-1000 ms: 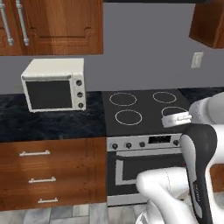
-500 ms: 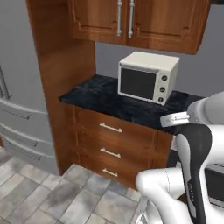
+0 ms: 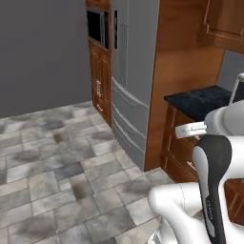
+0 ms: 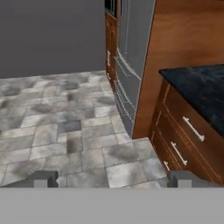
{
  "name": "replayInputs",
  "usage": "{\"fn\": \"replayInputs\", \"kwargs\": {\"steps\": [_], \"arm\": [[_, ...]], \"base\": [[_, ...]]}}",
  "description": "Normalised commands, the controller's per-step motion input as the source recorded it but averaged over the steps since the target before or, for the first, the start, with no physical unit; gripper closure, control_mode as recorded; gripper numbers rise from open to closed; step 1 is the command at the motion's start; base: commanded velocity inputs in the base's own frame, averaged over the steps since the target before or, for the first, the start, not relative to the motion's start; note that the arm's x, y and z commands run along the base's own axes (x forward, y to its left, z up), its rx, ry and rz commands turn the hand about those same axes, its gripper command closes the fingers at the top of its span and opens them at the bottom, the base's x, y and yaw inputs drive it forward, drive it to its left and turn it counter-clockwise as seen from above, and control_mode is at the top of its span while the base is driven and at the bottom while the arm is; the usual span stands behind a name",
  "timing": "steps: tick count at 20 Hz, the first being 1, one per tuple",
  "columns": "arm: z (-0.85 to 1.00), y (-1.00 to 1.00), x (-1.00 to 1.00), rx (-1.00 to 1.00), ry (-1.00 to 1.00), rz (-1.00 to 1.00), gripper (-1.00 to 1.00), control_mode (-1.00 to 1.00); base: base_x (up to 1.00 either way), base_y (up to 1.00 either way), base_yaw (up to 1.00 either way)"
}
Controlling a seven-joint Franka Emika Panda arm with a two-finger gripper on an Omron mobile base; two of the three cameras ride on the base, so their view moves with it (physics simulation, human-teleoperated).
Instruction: Navigate to the microwave.
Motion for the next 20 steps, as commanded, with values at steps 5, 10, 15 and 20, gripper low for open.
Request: {"fn": "replayInputs", "kwargs": {"steps": [5, 10, 15, 20], "arm": [[0.0, 0.0, 0.0, 0.0, 0.0, 0.0, -1.0, 1.0], [0.0, 0.0, 0.0, 0.0, 0.0, 0.0, -1.0, 1.0], [0.0, 0.0, 0.0, 0.0, 0.0, 0.0, -1.0, 1.0], [0.0, 0.0, 0.0, 0.0, 0.0, 0.0, -1.0, 1.0]], "base": [[0.31, -0.09, 0.89], [1.0, -0.04, 0.15], [1.0, 0.18, -0.08], [1.0, 0.44, -0.12]]}}
